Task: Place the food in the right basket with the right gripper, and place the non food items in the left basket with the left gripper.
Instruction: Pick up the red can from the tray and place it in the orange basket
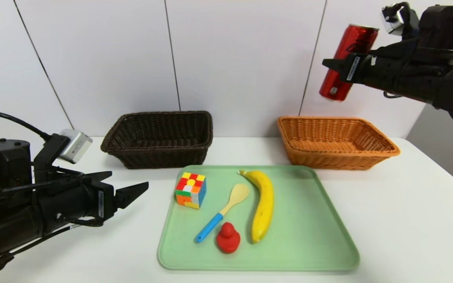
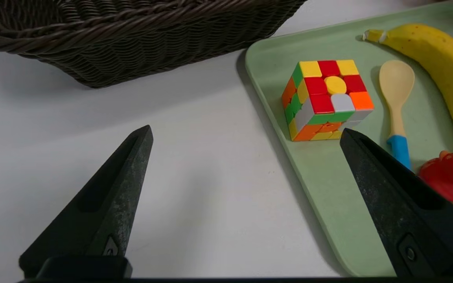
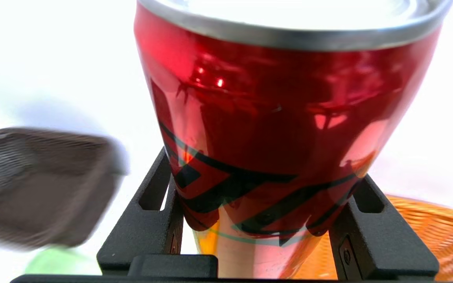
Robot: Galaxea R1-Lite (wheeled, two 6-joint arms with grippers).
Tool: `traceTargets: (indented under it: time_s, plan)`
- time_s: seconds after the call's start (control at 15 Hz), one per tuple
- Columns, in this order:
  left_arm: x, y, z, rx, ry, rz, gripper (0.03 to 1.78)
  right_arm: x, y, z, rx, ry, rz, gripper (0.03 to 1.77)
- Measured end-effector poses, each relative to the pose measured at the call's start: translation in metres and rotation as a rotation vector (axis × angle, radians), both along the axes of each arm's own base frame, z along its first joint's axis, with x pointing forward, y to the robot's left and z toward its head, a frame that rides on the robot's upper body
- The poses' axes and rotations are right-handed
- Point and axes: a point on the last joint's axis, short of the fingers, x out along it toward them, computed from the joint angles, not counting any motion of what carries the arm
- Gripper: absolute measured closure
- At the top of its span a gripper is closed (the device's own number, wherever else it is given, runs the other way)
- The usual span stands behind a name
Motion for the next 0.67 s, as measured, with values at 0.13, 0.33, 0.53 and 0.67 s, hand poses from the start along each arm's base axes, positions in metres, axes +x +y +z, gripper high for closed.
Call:
traceTargets:
  time_s: [0.13,0.33,0.53,0.67]
  plan:
    - [0.004,-0.001,0.004,-0.003,0.003,0.000,0.12,0.025,-0.013,-0.016,-0.005,0.036,-0.037,0.83]
    - [0.010,-0.005,0.007,-0.006,-0.004,-0.008,0.12,0.054,-0.025,-0.045,-0.010,0.079,-0.074,0.83]
    - [0.015,-0.009,0.008,-0.005,-0.002,-0.018,0.12,0.076,-0.028,-0.071,-0.012,0.079,-0.091,0.83]
    - [0.017,-0.010,0.007,-0.003,0.005,-0.020,0.12,0.087,-0.028,-0.089,-0.015,0.102,-0.094,0.83]
